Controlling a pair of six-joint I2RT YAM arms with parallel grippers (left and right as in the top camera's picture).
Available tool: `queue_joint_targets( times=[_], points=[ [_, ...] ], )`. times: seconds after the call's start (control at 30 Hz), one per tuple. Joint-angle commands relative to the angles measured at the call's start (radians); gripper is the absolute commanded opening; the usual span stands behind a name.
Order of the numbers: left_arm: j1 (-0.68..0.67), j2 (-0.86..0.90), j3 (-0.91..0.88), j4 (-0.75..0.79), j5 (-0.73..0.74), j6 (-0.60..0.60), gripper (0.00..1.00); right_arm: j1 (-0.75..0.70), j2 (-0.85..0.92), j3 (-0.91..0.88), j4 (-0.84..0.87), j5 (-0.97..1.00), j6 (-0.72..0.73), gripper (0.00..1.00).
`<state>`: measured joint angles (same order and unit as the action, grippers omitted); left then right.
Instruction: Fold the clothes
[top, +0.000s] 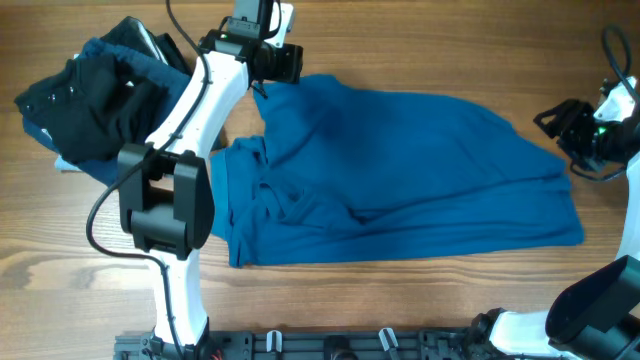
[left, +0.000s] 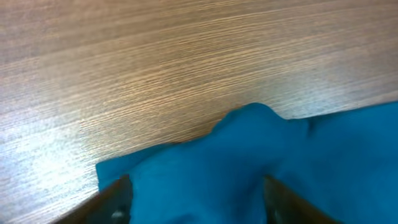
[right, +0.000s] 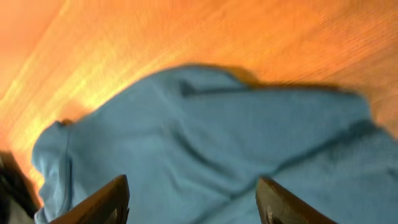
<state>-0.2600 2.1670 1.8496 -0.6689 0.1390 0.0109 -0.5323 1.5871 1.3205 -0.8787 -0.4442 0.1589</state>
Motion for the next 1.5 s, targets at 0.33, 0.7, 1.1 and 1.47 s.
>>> queue_joint_targets(
  times=[0.33,0.7,1.1,1.47],
  points=[
    [0.076,0.157,0.013,0.045,0.123,-0.022,0.85,0.006,0.115,-0.006,0.093,-0.100,-0.080,0.69],
    [0.076,0.212,0.013,0.060,0.251,-0.022,0.24,0.006,0.115,-0.006,0.096,-0.100,-0.043,0.69],
    [0.085,0.113,0.246,-0.019,0.328,-0.056,0.04,0.006,0.115,-0.006,0.227,-0.131,-0.059,0.67],
    [0.084,0.105,0.304,-0.003,0.330,-0.057,0.04,0.066,0.209,-0.006,0.448,-0.103,-0.230,0.72]
  ],
)
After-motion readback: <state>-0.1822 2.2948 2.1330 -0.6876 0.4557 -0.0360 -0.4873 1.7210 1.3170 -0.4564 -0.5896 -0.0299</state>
